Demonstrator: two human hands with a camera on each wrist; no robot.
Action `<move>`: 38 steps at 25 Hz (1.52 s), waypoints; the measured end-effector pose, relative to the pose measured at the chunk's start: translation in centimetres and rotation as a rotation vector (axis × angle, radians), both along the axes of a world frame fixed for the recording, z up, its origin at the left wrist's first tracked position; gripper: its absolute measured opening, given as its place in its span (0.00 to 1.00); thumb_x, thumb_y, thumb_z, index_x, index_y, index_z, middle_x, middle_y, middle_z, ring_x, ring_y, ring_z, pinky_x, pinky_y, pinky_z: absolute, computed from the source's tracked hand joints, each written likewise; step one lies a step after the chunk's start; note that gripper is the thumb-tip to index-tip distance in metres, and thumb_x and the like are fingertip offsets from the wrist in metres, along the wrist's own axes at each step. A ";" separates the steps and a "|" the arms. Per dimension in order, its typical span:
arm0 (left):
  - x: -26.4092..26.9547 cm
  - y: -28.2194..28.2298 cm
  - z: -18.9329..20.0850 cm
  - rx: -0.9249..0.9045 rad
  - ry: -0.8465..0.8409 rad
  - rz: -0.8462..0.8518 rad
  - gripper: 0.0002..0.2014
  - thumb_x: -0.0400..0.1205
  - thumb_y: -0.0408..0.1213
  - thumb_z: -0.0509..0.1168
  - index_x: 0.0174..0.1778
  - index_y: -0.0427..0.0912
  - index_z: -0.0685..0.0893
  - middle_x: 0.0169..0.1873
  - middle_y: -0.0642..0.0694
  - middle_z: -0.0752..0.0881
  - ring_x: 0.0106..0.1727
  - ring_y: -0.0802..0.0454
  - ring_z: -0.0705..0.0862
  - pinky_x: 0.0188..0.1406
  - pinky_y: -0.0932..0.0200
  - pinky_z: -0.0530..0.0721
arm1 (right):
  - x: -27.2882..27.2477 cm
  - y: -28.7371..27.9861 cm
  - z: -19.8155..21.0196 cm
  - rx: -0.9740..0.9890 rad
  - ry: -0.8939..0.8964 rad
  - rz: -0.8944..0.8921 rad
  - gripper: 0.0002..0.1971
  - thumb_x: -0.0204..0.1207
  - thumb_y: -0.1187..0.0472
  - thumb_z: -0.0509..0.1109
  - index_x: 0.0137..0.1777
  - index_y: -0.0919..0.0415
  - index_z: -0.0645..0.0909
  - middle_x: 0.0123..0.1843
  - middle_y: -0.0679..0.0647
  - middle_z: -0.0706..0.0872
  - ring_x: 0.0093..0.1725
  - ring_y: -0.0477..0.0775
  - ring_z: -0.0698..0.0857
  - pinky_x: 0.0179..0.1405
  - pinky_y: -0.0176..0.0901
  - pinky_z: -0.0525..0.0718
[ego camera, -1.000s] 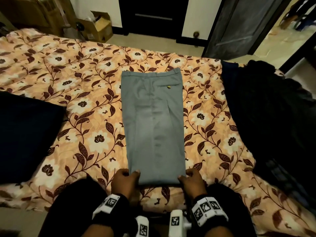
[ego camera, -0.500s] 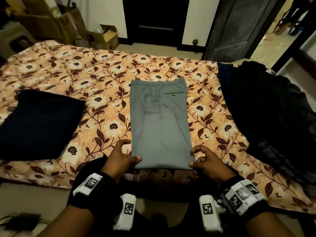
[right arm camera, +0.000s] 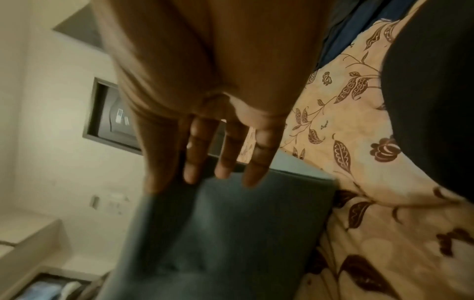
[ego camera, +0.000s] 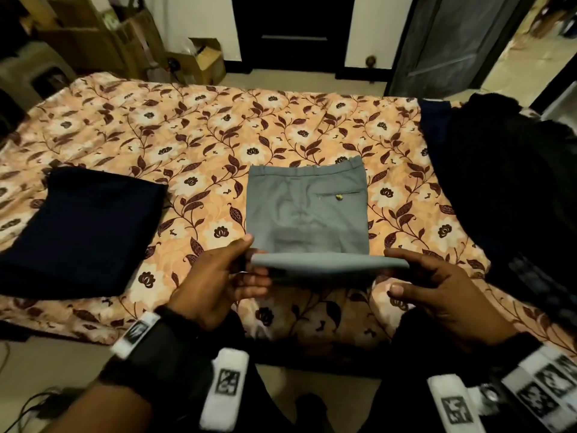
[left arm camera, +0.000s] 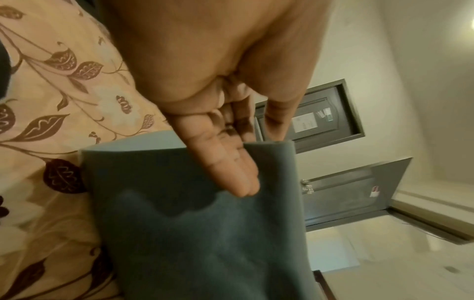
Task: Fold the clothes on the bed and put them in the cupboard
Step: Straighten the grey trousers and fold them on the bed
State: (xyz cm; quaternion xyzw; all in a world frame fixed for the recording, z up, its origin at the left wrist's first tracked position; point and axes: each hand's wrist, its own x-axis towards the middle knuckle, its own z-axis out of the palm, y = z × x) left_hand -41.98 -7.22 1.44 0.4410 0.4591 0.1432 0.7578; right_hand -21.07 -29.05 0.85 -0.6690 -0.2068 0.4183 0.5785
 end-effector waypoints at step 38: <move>4.1 9.5 -16.4 0.483 0.492 0.024 0.23 0.69 0.24 0.78 0.50 0.42 0.72 0.33 0.36 0.83 0.31 0.43 0.82 0.29 0.56 0.77 | 7.0 9.3 -14.8 -0.554 -0.234 -0.041 0.09 0.77 0.68 0.70 0.35 0.61 0.82 0.31 0.55 0.83 0.35 0.54 0.80 0.34 0.38 0.78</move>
